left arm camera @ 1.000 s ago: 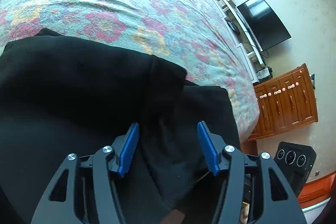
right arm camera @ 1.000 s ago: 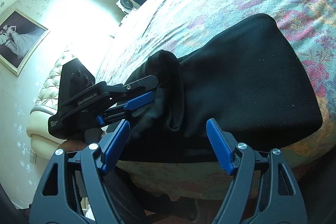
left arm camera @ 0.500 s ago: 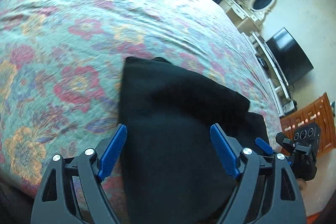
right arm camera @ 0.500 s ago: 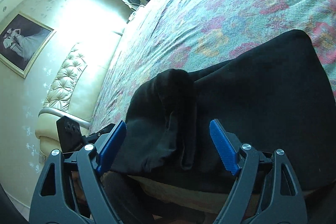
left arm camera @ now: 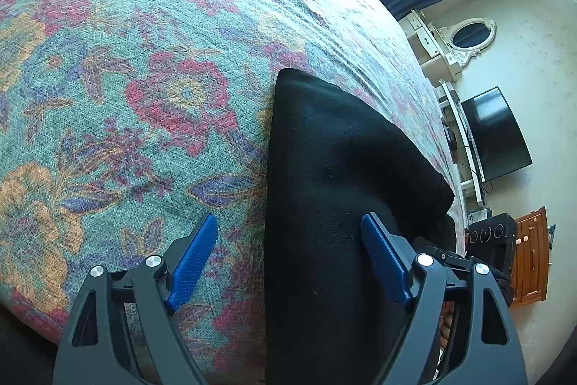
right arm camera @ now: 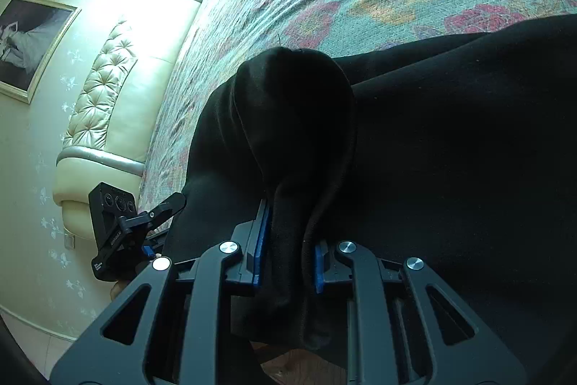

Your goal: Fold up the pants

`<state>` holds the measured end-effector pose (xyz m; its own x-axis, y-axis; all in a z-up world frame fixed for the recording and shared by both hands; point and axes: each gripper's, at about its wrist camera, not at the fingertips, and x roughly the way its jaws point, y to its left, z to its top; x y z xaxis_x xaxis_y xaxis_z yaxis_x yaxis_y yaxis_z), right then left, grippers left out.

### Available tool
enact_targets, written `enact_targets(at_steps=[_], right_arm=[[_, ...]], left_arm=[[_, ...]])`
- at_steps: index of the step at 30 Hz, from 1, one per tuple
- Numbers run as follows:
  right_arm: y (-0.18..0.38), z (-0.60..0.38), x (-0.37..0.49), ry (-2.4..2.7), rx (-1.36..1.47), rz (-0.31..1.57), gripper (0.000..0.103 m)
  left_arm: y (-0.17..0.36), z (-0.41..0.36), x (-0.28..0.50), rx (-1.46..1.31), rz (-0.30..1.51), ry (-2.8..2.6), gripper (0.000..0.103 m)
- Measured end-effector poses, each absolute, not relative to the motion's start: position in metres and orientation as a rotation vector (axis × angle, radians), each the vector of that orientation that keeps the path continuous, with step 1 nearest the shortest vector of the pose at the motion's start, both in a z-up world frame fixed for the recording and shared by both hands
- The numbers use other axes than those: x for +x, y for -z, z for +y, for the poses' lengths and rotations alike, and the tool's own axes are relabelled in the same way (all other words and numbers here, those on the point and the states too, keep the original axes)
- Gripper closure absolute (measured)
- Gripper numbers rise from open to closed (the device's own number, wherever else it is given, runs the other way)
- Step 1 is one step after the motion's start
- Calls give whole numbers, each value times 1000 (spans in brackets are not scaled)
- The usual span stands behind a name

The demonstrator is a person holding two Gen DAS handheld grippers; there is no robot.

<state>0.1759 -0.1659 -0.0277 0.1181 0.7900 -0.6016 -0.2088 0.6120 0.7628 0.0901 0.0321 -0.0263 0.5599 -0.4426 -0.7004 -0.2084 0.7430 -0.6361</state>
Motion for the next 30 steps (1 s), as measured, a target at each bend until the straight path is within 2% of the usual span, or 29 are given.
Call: enact_targets(at_steps=[4,11,21,30], right_arm=[[1,-174,177,-845,586,1206,91],[-40,-218,178,-847,538,1144,92],[-5,-304,179,-690,625,1174,92],[15,-340,182,-647,669,1187,93]], left_arm=[[17,31,91,-738,965,157,23],[6,13,94,-717,946,213,23],[14,-41,105,-646,1013,318,23],[24,-68,109,-624,1056,341,23]])
